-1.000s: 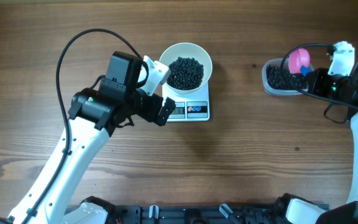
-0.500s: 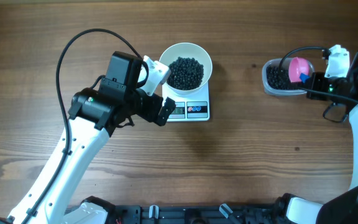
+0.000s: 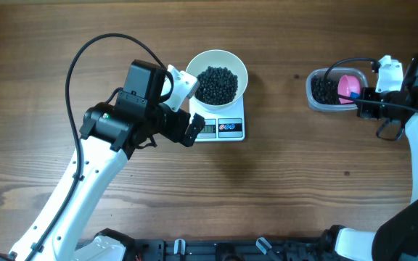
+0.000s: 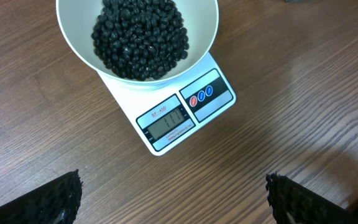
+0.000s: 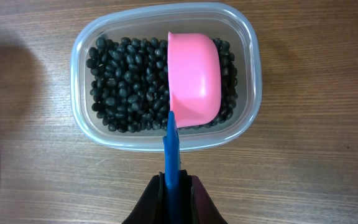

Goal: Scoop item into bowl and weigh 150g on scale
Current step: 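Lower the pink scoop into the tub and push through the beans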

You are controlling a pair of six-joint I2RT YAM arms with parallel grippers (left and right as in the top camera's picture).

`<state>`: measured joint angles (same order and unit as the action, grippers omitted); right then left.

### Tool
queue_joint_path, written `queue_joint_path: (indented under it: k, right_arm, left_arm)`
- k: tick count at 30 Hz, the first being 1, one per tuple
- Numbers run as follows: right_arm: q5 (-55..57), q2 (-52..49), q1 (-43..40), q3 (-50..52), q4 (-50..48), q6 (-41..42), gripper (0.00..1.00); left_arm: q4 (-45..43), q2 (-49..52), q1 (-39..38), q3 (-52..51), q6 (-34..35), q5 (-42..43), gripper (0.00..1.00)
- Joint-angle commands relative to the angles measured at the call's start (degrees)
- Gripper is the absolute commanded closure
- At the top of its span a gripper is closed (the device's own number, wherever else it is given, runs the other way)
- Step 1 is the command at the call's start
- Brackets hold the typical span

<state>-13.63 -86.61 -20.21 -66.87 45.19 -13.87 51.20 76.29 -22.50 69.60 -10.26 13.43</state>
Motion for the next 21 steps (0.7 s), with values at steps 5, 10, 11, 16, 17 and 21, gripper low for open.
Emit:
queue_joint_path:
  k: [5, 10, 11, 16, 17, 21]
  right_arm:
    - [0.8, -4.2, 0.6, -0.2, -0.2, -1.1, 0.96]
    - [0.8, -5.9, 3.4, -0.2, -0.5, -1.1, 0.96]
    - [0.8, -6.1, 4.2, -0.2, -0.5, -1.1, 0.96]
    - [0.7, -6.3, 7.2, -0.2, -0.3, -1.1, 0.96]
    - [0.7, -6.3, 7.5, -0.2, -0.2, -1.1, 0.96]
    - [0.7, -6.1, 7.5, -0.2, 0.8, -1.0, 0.96]
  left_arm:
    - [-0.1, -0.2, -0.3, 0.9, -0.9, 0.9, 0.00]
    - [-0.1, -0.2, -0.3, 0.9, -0.9, 0.9, 0.00]
    - [-0.1, -0.2, -0.3, 0.9, -0.9, 0.9, 0.00]
    - [-0.1, -0.2, -0.3, 0.9, -0.9, 0.9, 0.00]
    - [-0.1, -0.2, -0.3, 0.9, -0.9, 0.9, 0.00]
    - [-0.1, -0.2, -0.3, 0.9, -0.9, 0.9, 0.00]
